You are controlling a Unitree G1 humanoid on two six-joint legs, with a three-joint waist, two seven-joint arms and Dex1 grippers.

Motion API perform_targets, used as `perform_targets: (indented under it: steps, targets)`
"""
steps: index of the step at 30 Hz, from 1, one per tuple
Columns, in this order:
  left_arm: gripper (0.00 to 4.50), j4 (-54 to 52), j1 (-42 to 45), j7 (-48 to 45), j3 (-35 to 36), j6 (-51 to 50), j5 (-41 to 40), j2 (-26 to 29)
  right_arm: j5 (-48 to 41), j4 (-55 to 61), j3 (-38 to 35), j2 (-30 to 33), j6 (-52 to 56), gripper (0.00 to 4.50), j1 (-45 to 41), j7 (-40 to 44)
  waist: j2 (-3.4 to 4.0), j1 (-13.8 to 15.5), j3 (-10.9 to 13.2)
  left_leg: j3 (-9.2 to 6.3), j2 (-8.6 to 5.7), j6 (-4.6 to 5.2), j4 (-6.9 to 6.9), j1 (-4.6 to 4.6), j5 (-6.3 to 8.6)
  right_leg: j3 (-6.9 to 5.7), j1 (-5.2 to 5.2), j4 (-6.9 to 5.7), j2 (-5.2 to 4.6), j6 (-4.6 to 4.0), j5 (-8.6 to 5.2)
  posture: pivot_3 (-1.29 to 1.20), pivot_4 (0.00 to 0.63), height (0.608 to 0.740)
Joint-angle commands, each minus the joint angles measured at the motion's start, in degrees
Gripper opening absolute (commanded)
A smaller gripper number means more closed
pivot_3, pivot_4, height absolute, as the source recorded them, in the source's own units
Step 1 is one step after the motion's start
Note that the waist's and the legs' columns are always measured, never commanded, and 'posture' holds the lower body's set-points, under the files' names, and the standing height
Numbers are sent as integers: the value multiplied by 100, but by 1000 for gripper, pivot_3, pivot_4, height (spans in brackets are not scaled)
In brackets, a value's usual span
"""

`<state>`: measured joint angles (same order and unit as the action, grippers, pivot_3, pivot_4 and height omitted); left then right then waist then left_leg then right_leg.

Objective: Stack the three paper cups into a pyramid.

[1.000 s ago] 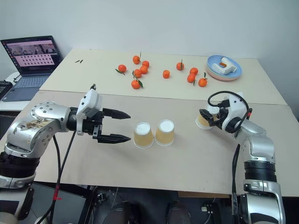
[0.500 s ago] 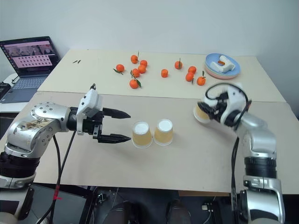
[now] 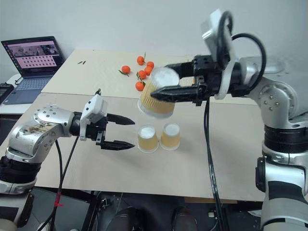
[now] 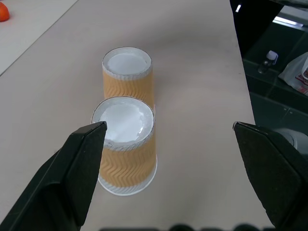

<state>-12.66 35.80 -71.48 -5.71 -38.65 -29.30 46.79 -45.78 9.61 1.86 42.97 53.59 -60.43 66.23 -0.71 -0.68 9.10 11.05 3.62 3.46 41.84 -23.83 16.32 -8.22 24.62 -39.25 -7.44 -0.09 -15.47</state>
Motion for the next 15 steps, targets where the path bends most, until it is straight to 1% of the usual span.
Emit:
perform_targets:
  steps: [1, 4, 8, 15]
  targets:
    - [4500, -98, -50, -11, 338, 74, -63, 241, 318, 11, 320, -4, -371, 2799, -78, 330, 0, -2, 0, 0, 1, 0, -1, 0, 0, -1, 1, 0, 1, 0, 0, 0, 150, 703]
    - [4500, -265, -178, 55, 451, -24, -139, 339, 799, -260, 691, -23, -838, 2799, 44, 577, 0, -4, 0, 2, 0, 0, -3, -1, 0, -1, 3, 2, 1, 0, -1, 0, 150, 703]
    - [4500, -412, -265, 178, 537, -124, -201, 373, 1338, -679, 1010, -155, -1353, 2799, 47, 759, -1, 5, 1, 3, 0, 0, 0, -3, 0, -1, 4, 0, 0, 1, -1, 0, 150, 703]
    - [4500, -554, -319, 304, 581, -233, -298, 419, 1705, -945, 1147, -382, -1652, 2799, -23, 981, -1, -3, 1, 3, 0, 0, -1, -5, 0, -1, 9, -2, 1, 1, -1, 0, 150, 703]
